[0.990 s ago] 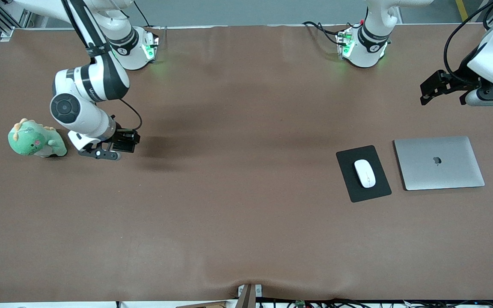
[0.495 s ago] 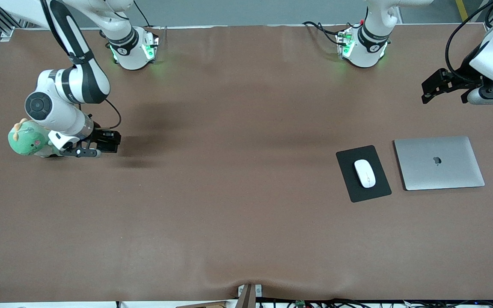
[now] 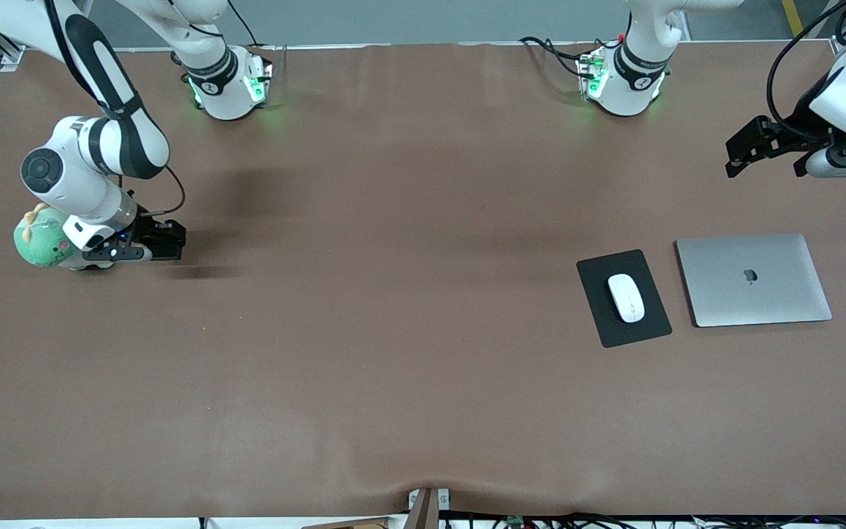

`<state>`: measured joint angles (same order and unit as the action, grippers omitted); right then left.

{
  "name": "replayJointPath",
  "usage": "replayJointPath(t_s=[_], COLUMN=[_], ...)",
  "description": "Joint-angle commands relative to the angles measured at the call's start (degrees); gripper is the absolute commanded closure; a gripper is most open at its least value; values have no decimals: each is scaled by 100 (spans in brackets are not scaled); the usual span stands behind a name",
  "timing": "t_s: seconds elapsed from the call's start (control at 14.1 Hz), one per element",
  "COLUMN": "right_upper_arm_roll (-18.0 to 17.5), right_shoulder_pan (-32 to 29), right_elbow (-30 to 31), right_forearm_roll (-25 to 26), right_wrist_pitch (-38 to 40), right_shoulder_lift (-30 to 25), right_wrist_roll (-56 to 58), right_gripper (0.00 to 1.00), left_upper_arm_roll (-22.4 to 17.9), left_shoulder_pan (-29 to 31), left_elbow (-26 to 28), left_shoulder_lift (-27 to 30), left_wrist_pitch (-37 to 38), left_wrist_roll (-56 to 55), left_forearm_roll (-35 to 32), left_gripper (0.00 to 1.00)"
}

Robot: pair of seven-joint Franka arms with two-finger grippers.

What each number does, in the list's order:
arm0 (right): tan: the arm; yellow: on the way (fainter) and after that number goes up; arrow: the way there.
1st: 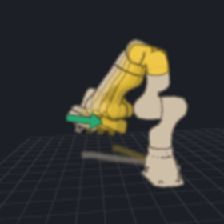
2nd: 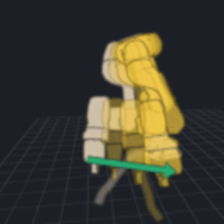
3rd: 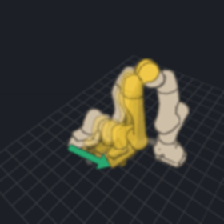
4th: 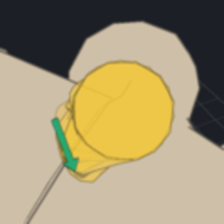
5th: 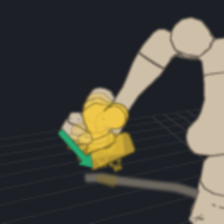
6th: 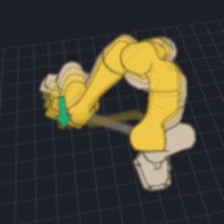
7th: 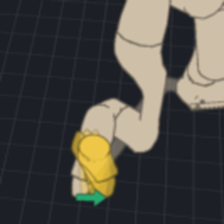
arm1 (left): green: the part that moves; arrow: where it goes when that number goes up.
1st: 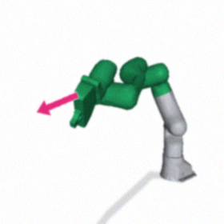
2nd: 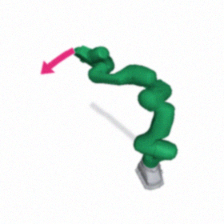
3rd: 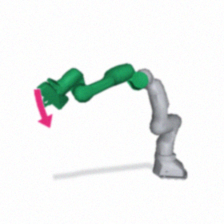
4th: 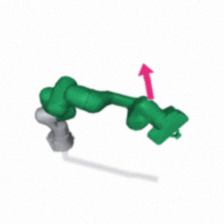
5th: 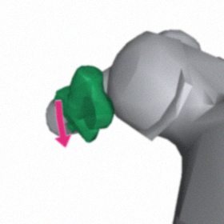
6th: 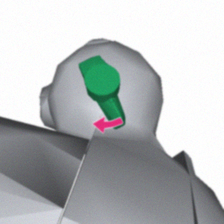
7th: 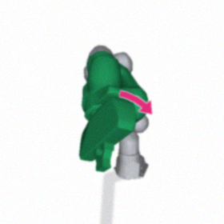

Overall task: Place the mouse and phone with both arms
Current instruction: 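Lower the phone beside the plush toy and open the right gripper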

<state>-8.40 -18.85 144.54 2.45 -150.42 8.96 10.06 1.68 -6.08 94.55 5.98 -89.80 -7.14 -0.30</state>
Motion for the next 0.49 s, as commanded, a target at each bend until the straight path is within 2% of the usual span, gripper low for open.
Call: replayJointPath(t_s=[0.0,0.28,0.42], right_upper_arm_roll=[-109,-100,-100], right_shoulder_pan=[-364,-418,-418], right_elbow=[66,57,31], right_forearm_roll=[-87,-87,-87], right_wrist_pitch=[-478,-944,-928], right_shoulder_lift=[359,773,800], right_wrist_roll=[487,497,497], right_gripper=[100,100,100], left_upper_arm_roll=[-1,-1,-1], left_shoulder_pan=[-16,-16,-16], left_elbow=[-16,-7,2], left_shoulder_lift=[26,9,9], left_wrist_pitch=[86,86,86], left_wrist_roll=[-77,-68,-68], left_forearm_roll=[47,47,47], left_gripper=[0,0,0])
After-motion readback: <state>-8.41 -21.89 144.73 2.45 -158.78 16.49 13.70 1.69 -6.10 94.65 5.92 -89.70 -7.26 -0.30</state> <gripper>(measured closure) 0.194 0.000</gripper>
